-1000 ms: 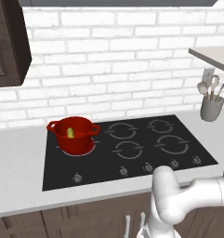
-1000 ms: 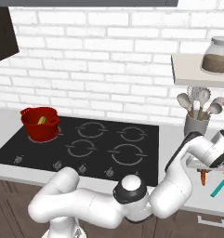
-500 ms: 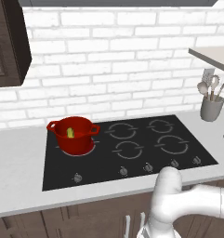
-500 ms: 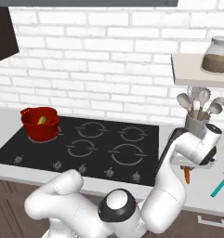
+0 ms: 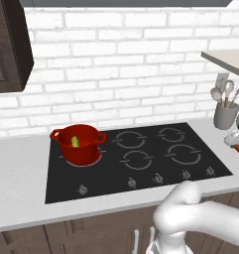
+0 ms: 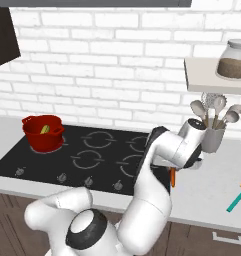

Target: Put the carrot and cucumber in the pot. Retrieve the spatula and lightly stir the vegetables in the pot.

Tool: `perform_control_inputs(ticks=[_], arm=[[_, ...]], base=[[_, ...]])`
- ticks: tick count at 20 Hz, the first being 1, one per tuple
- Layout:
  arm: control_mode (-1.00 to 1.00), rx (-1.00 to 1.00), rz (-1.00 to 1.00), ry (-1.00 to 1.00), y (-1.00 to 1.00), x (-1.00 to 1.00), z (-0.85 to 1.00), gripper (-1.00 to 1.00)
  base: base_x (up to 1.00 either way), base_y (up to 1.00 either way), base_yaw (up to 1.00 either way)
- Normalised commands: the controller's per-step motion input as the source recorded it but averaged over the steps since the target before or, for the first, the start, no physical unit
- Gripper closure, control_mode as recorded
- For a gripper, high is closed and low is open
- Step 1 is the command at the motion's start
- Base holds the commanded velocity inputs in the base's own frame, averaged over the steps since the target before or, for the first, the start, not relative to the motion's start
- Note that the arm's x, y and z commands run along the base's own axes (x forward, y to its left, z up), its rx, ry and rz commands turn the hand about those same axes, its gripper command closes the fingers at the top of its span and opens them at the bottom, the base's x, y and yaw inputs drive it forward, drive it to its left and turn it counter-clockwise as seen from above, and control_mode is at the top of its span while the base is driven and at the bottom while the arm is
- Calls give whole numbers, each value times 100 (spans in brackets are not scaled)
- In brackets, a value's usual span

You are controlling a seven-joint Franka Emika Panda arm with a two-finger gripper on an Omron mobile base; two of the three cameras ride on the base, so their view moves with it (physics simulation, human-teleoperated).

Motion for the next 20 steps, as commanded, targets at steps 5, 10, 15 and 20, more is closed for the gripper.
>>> perform_control_inputs(ticks=[5, 10, 15, 20], arm=[[-100, 0, 6, 3, 100, 1, 60, 100], [-100, -3, 2, 4, 100, 15, 39, 100], [-100, -15, 0, 0, 100, 21, 31, 100], [-100, -7, 1, 3, 100, 11, 41, 100]], base=[[0, 0, 0], [0, 0, 0], [0, 0, 0], [0, 0, 0]])
